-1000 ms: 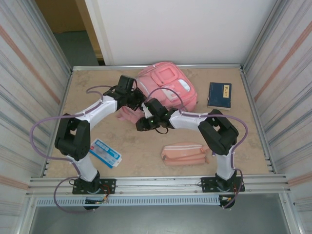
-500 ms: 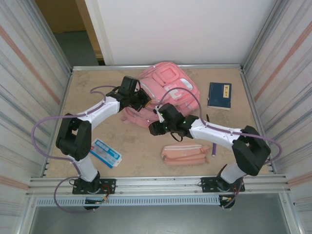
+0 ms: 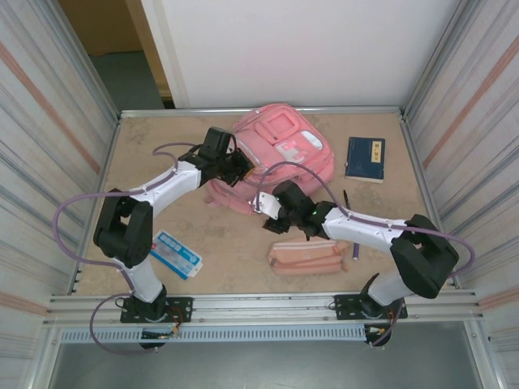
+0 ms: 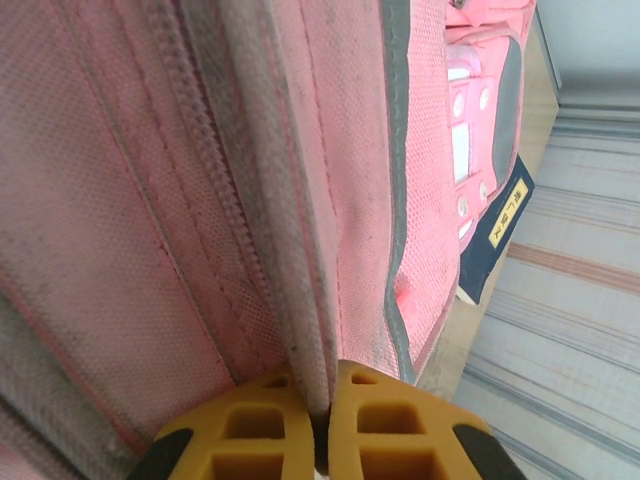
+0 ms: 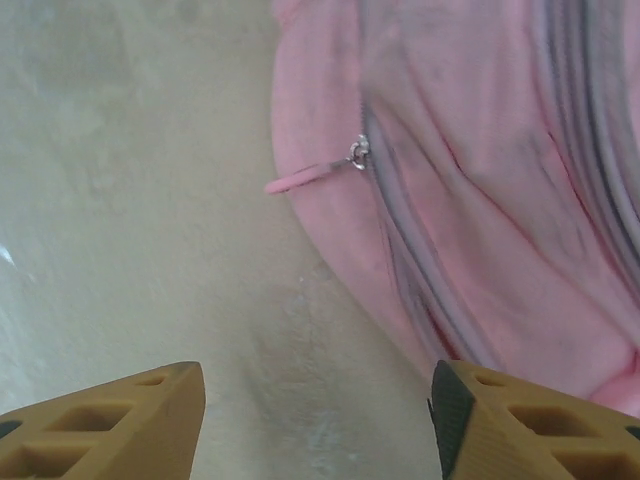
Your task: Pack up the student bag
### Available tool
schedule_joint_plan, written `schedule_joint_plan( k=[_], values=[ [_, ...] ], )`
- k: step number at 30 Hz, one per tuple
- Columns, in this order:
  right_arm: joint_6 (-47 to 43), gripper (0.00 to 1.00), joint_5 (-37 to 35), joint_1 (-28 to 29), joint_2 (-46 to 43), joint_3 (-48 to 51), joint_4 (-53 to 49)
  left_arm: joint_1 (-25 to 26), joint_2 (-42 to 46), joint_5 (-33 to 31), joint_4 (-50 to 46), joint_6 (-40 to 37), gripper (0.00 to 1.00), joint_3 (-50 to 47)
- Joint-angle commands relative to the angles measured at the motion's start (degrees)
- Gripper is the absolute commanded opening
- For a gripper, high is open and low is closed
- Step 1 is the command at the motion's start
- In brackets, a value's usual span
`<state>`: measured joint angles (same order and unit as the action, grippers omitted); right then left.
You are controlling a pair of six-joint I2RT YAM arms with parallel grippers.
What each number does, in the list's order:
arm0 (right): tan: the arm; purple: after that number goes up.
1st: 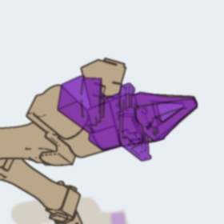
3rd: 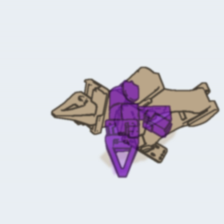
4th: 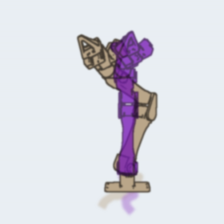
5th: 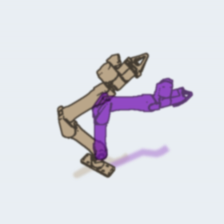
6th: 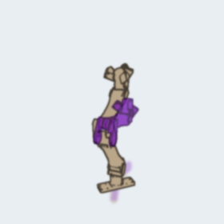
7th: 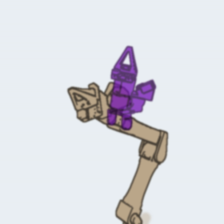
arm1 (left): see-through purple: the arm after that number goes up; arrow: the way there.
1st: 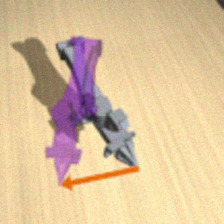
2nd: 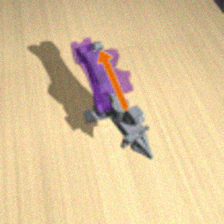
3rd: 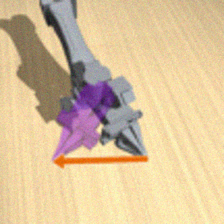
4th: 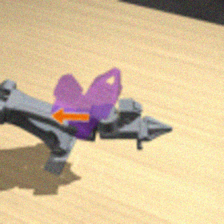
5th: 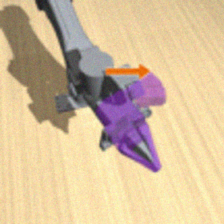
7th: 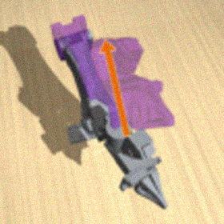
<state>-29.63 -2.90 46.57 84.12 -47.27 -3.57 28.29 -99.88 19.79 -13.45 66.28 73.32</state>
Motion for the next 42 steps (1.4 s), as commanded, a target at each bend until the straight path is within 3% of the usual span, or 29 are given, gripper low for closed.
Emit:
schedule_joint_plan(
  k=[1, 4, 15, 21, 22, 26, 28, 30, 32, 37, 42],
  values=[
    [-9.97, 0.63, 4.48, -6.26, -2.9, -1.59, 4.92, 1.4, 2.55, 3.36, 1.24, -0.79, 0.0, -0.14],
    [-11.68, 0.62, 10.58, -10.11, -3.87, -1.76, 7.26, 1.53, 2.81, 2.96, 1.57, -0.4, 0.0, -0.72],
    [-23.45, 0.61, 9.35, -11.41, 7.99, -11.61, 6.08, 2.37, 2.86, 4.47, 2.72, 0.35, 0.0, -0.75],
    [-24.72, 0.57, 11.97, -11.9, 12.35, -13.17, 7.51, 2.31, 3.71, 4.86, 2.39, 0.48, 0.0, -0.84],
    [-24.45, 0.54, 12.73, -12.26, 12.71, -13.03, 8.75, 2.38, 3.89, 5.06, 2.38, 0.49, 0.0, -0.85],
    [-23.26, 0.15, 15.69, -13.29, 12.79, -14.33, 7.52, 2.11, 4.14, 6.97, 2.06, 0.04, 0.0, -0.74],
    [-22.0, 0.07, 17.39, -14.02, 12.61, -15.05, 6.93, 1.63, 4.62, 8.87, 1.58, -0.98, 0.0, -0.94],
    [-21.07, 0.03, 19.79, -14.74, 12.0, -15.72, 5.79, 1.16, 6.12, 9.49, -0.16, -3.56, 0.12, -1.41],
    [-19.74, 0.01, 21.55, -15.17, 11.13, -16.18, 4.81, 0.89, 8.82, 7.83, -5.03, -7.29, 0.32, -2.13],
    [-15.46, 0.0, 23.05, -15.85, 9.59, -17.64, 3.78, 3.92, 21.78, -0.9, -9.31, -10.87, 0.43, -13.19],
    [-9.08, 0.0, 24.97, -17.69, 9.03, -19.32, 4.38, 8.09, 26.74, -3.57, -7.82, -13.15, 0.49, -20.95]
  ],
)
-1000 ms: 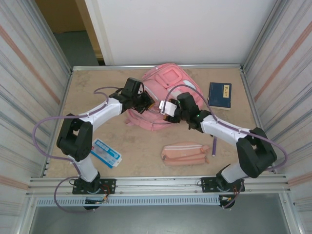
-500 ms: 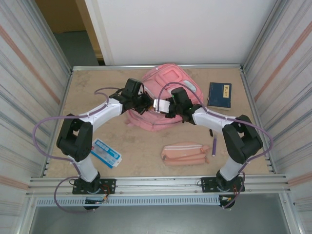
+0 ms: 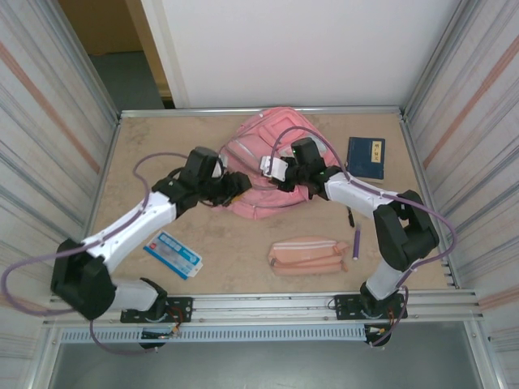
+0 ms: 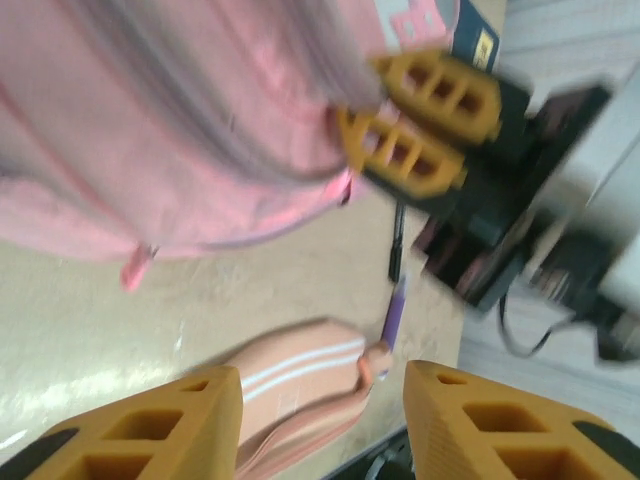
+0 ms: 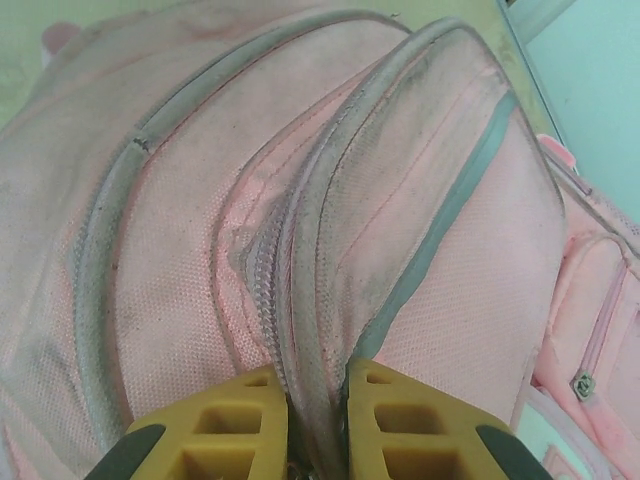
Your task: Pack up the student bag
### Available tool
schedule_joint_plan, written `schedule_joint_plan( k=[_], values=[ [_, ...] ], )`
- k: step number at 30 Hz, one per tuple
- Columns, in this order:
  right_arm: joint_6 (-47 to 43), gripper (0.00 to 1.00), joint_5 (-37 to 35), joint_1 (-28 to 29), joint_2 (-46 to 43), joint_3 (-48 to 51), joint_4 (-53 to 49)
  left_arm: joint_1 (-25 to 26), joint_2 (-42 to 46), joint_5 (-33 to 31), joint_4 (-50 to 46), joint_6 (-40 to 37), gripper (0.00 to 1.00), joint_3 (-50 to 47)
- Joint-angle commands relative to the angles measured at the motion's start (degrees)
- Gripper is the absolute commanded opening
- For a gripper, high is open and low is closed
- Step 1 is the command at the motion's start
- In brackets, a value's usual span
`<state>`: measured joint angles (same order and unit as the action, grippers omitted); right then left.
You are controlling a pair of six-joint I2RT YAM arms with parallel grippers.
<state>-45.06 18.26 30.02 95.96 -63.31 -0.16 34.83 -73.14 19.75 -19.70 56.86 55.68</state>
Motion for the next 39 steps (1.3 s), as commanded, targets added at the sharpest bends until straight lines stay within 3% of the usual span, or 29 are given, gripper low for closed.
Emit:
schedule_joint_plan(
  k=[1, 9, 17, 23, 25, 33, 39],
  values=[
    [7.89, 0.0, 4.52, -1.75, -2.76, -3.92, 0.96, 2.54, 0.1, -5.33, -1.86, -4.74, 0.54, -4.08],
    [10.9, 0.0, 8.6, -2.33, -3.02, -5.32, 0.48, 5.26, -6.48, -8.77, 5.4, -10.58, 0.58, -5.67],
    [12.61, 0.0, 9.23, -2.47, -2.89, -5.76, 0.43, 7.35, -14.26, -11.76, 9.97, -15.25, 0.54, -2.86],
    [14.17, 0.0, 10.89, -2.41, -3.58, -5.76, 0.9, 7.42, -17.42, -17.94, 10.77, -17.16, 0.51, -1.38],
    [14.37, 0.0, 10.92, -2.43, -3.89, -5.48, 1.01, 7.44, -17.88, -18.6, 11.95, -18.08, 0.48, -1.49],
    [14.09, 0.0, 9.91, -3.04, -4.58, -4.02, 1.99, 7.44, -15.7, -17.72, 16.08, -22.49, 0.18, -4.15],
    [12.89, 0.0, 7.77, -3.37, -4.29, -2.96, 1.06, 6.63, -11.74, -17.55, 14.78, -25.41, 0.05, -7.12]
  ],
)
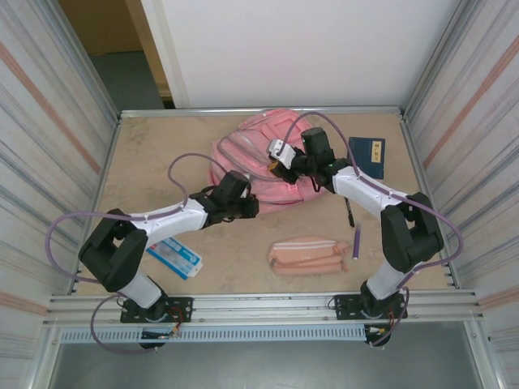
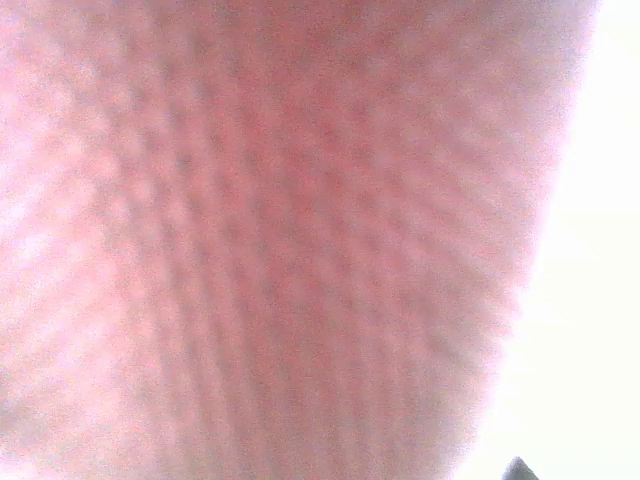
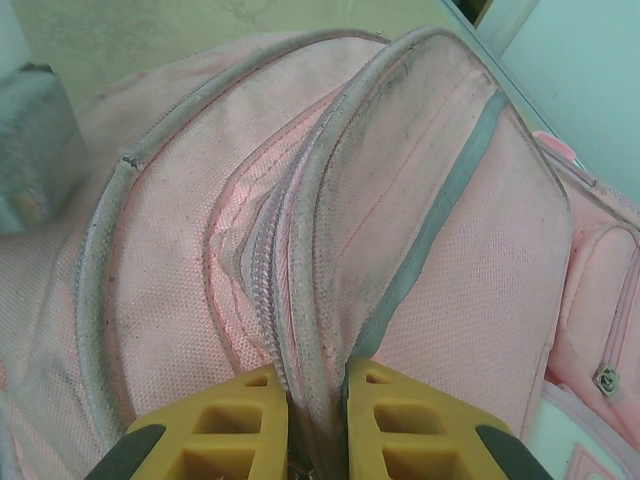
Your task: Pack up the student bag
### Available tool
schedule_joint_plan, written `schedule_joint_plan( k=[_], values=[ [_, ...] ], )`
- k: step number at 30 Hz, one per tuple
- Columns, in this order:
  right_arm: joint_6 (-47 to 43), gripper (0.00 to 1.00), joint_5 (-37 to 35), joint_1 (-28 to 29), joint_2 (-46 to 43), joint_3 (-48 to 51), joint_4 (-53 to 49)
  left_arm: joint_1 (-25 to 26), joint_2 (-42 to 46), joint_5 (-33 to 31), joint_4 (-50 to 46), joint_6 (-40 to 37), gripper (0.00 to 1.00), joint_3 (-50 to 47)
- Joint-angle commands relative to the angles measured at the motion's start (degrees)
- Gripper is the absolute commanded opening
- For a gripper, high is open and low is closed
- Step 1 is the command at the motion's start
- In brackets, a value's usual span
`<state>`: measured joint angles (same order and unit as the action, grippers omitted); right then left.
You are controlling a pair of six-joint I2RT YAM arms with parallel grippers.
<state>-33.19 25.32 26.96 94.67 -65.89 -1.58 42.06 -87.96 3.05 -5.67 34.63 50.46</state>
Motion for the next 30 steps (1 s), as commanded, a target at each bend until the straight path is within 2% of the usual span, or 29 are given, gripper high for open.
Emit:
schedule_joint_plan(
  k=[1, 4, 7, 10, 12, 15, 20, 23, 25, 27, 28, 30],
  values=[
    [0.73, 0.0, 0.29, -0.33, -2.93, -0.19, 2.33, -1.03, 3.38, -0.43, 0.68, -3.34, 0.02, -2.44],
    [-2.17, 0.0, -0.78, -0.59, -2.65, 0.0, 0.63, -3.83, 3.89, 3.0, -0.9, -2.78, 0.0, -3.44],
    [-13.78, 0.0, -1.41, -0.77, -2.5, -1.58, -8.4, -6.85, 4.92, 4.91, -0.81, -2.37, 0.0, -5.77],
    [-21.64, 0.0, -6.62, -1.0, -2.11, -2.29, -12.88, -9.64, 5.51, 4.89, -1.59, -3.24, 0.0, -7.04],
    [-23.88, 0.0, -7.51, -1.89, -1.4, -3.32, -14.25, -11.1, 5.86, 5.22, -2.72, -4.74, 0.0, -7.04],
    [-24.33, 0.0, -5.05, -3.16, -0.72, -4.93, -14.29, -11.38, 6.0, 4.07, -2.1, -7.83, 0.0, -7.36],
    [-26.06, 0.0, -1.6, -2.4, 2.11, -8.99, -14.78, -10.62, 5.97, 3.88, 0.44, -10.51, 0.0, -8.83],
    [-28.95, 0.0, -3.85, -0.75, 5.51, -12.74, -15.86, -9.87, 6.56, 5.01, 3.04, -8.85, 0.0, -10.72],
    [-28.49, 0.0, -4.19, -0.42, 8.55, -15.52, -14.78, -7.94, 7.54, 4.73, 3.04, -8.26, 0.0, -10.89],
    [-26.66, 0.0, -3.38, -0.68, 11.72, -18.53, -13.12, -4.46, 9.09, 1.07, 2.95, -8.31, 0.0, -10.88],
    [-25.43, 0.02, -3.31, -0.69, 13.16, -20.05, -11.87, -2.44, 9.9, -0.94, 3.15, -8.53, 0.0, -10.83],
    [-22.15, 0.13, -3.58, -0.55, 14.81, -21.13, -8.13, 0.2, 11.08, -3.52, 3.48, -8.75, 0.0, -10.66]
  ],
)
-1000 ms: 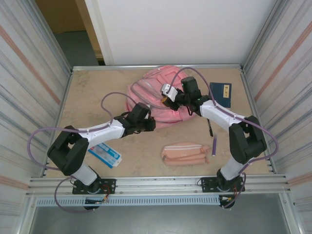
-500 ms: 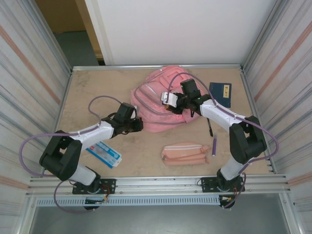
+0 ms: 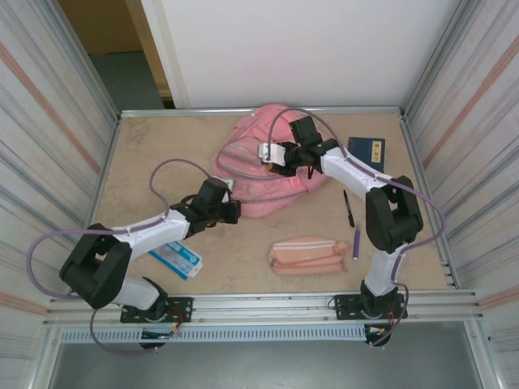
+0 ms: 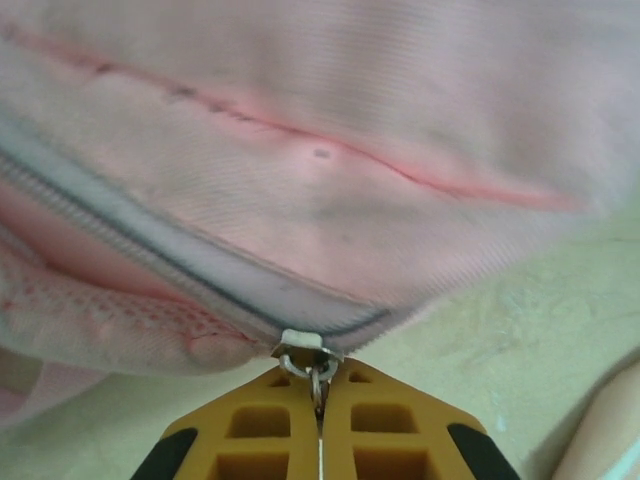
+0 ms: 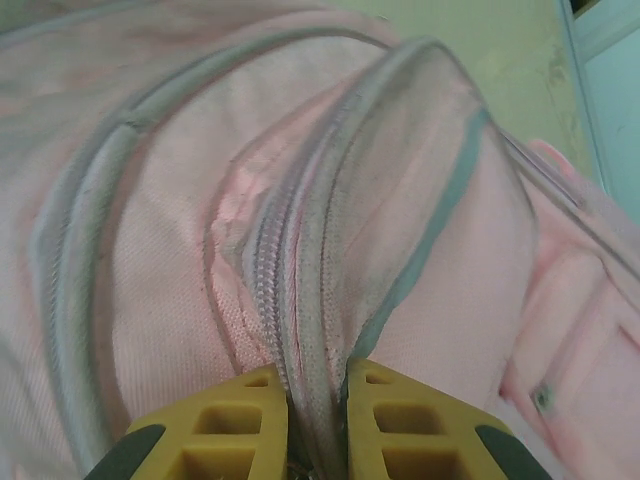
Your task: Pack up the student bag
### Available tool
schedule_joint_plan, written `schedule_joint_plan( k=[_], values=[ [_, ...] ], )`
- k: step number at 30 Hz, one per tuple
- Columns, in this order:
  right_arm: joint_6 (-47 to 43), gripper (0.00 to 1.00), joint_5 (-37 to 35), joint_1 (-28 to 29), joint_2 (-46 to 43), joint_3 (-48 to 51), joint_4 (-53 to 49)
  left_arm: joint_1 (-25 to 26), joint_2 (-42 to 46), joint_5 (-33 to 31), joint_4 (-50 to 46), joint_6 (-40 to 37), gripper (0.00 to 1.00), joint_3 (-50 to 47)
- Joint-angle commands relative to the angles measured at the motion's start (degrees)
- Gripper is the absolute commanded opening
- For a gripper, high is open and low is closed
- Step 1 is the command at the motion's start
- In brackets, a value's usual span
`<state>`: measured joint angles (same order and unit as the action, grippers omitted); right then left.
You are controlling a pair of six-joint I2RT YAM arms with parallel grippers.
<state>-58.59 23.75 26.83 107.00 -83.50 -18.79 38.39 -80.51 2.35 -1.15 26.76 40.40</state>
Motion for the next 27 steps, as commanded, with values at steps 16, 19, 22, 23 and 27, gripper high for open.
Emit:
schedule_joint_plan(
  k=[16, 19, 22, 23, 27],
  values=[
    [65.57, 0.99, -13.79, -6.76, -23.38, 17.4, 9.03, 5.64, -3.11, 6.05, 4.26, 2.24, 0.0, 4.67],
    [94.84, 0.99, -15.81, -9.53, -27.56, 20.26, -1.6, 5.64, -4.18, 7.98, 4.82, 2.44, 0.0, 5.61],
    [114.27, 1.0, 5.95, -12.86, -26.77, 26.03, -0.21, 5.65, -5.46, 9.94, 6.93, 2.86, 0.0, 5.6],
    [118.05, 0.93, 11.43, -11.9, -25.8, 28.5, 3.95, 5.69, -6.07, 10.04, 6.55, 2.94, 0.0, 6.24],
    [123.26, 0.88, 2.01, -1.21, -23.68, 28.39, 2.87, 7.59, -6.97, 8.85, 4.09, 0.95, 0.0, 8.89]
  ],
)
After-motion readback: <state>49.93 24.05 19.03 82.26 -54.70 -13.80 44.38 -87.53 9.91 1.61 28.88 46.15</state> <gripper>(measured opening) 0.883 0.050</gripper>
